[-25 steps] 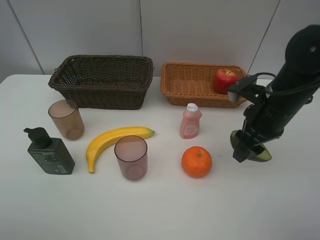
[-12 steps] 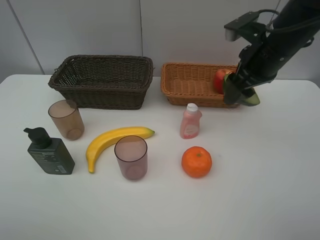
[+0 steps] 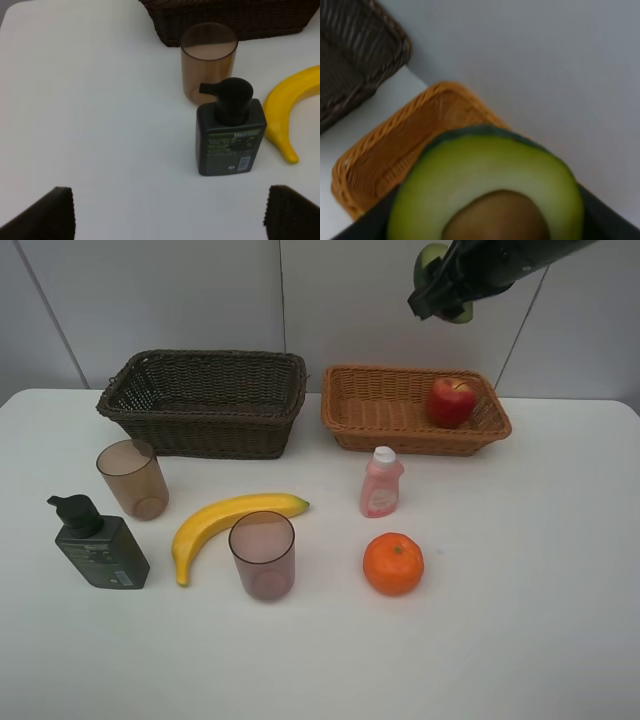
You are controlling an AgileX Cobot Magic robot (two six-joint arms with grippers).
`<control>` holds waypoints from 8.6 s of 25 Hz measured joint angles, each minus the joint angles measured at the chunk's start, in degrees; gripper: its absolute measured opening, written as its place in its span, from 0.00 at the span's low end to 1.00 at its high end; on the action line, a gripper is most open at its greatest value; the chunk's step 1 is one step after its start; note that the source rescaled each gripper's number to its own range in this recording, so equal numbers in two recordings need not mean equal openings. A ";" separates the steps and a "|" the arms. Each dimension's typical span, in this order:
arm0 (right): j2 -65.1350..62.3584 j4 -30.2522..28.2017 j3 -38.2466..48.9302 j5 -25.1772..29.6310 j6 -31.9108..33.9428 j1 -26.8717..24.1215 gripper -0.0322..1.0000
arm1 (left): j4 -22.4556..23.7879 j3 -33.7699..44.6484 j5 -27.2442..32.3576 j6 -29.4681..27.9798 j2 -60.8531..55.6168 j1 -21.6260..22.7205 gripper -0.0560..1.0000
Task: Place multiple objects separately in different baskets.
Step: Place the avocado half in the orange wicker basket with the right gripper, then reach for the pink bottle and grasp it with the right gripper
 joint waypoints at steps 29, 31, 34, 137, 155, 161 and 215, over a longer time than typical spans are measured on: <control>27.00 1.53 -8.15 -24.57 0.00 0.00 0.44 | 0.00 0.00 0.00 0.00 0.00 0.00 1.00; 28.28 1.53 -9.71 -22.60 0.00 0.00 0.44 | 0.00 0.00 0.00 0.00 0.00 0.00 1.00; 30.31 1.53 -12.39 -18.51 0.00 0.00 0.44 | 0.00 0.00 0.00 0.00 0.00 0.00 1.00; 13.28 -8.12 -16.13 40.71 -0.39 11.89 0.99 | 0.00 0.00 0.00 0.00 0.00 0.00 1.00; 15.37 -2.57 -16.18 44.38 -17.07 14.30 0.99 | 0.00 0.00 0.00 0.00 0.00 0.00 1.00; 18.78 -2.53 -16.18 42.81 -21.01 14.30 0.99 | 0.00 0.00 0.00 0.00 0.00 0.00 1.00; 29.53 -4.19 -16.18 42.45 -21.38 11.82 0.03 | 0.00 0.00 0.00 0.00 0.00 0.00 1.00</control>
